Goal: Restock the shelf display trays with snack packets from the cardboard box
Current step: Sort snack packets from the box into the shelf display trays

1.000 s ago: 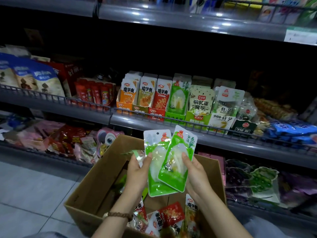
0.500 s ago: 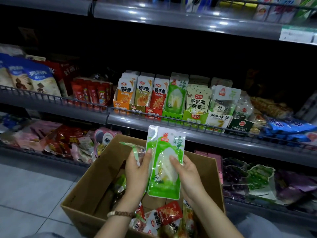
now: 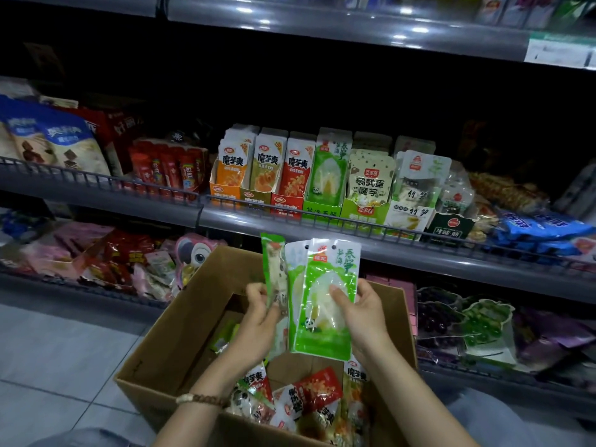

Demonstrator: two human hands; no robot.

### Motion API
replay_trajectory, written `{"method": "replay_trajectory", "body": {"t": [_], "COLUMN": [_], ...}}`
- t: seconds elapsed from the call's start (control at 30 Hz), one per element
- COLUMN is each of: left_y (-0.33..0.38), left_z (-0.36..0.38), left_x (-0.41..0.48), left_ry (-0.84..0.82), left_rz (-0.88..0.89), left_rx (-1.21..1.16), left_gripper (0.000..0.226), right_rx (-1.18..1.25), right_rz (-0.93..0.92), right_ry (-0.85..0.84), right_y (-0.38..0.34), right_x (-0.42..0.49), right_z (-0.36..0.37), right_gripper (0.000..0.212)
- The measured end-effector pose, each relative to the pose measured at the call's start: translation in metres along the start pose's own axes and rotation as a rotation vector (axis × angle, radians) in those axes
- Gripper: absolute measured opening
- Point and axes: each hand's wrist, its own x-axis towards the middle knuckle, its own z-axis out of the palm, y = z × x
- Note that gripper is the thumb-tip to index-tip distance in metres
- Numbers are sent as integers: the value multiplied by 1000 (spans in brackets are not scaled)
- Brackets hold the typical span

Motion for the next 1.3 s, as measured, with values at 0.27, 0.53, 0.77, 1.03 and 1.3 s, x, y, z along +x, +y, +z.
{"method": "replay_trajectory", "body": {"t": [0.27, 0.53, 0.77, 1.03, 1.3], "left_y": [-5, 2, 1, 0, -8], "left_z": [18, 2, 27, 25, 18], "left_x": [4, 9, 6, 6, 9], "left_ry": [-24, 78, -77, 2, 130], "left_rz": [-226, -94, -177, -129, -51], "left_rx": [-507, -527, -390, -341, -315], "left_gripper": [28, 23, 25, 31, 30], "right_rx": [80, -22, -125, -99, -101], "right_rz": [108, -1, -13, -6, 1], "right_ry": [-126, 6, -42, -122, -38], "right_y": [5, -7, 13, 25, 29], "right_x": [-5, 11, 7, 5, 9], "right_z": [13, -9, 11, 32, 45], "right_gripper": [19, 11, 12, 15, 32]}}
